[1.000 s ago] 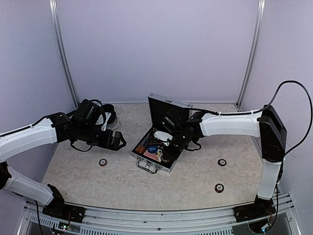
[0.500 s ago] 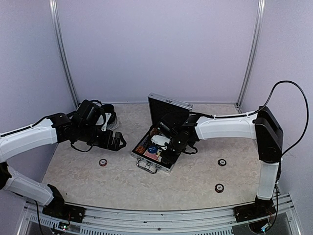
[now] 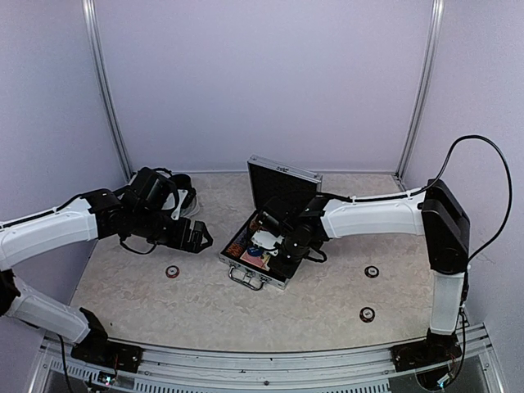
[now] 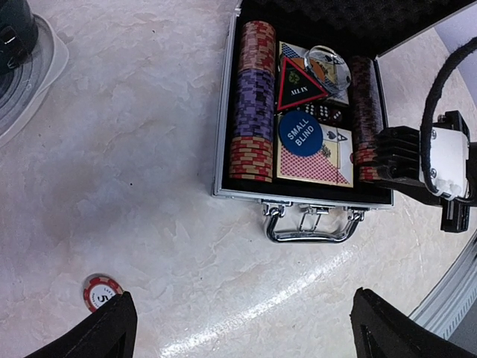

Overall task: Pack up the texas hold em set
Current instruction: Place the poker chips pile in the slot.

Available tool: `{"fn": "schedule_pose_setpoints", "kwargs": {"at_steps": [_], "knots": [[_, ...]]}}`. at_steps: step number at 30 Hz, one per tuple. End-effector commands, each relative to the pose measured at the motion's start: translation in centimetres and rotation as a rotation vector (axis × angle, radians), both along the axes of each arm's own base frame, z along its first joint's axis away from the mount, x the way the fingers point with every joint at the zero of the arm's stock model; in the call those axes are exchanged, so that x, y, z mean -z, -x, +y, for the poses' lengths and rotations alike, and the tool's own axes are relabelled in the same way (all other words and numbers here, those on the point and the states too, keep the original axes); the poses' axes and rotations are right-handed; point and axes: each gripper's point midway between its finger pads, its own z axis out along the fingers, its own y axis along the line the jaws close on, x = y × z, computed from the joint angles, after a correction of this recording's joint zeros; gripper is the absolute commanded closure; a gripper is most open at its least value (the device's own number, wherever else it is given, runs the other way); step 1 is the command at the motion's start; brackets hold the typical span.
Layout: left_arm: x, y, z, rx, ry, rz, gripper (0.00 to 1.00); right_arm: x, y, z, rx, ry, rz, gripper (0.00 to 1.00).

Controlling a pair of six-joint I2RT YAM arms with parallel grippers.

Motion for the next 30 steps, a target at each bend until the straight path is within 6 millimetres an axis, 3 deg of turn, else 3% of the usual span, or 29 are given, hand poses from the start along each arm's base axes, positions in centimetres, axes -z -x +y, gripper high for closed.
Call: {"fn": "schedule_pose_setpoints", "kwargs": {"at_steps": [1,30], "knots": [[0.25,-0.30,-0.14,0.006,0.004,-0.003,0.01,0.04,-0.21,0.24,-0.008,0.022,-0.024,1.00],[0.84,0.01,-0.46,0.028,0.008,0.015,0.01,0.40,-0.25,0.16,-0.017,0.044,-0.029,0.85]]}}
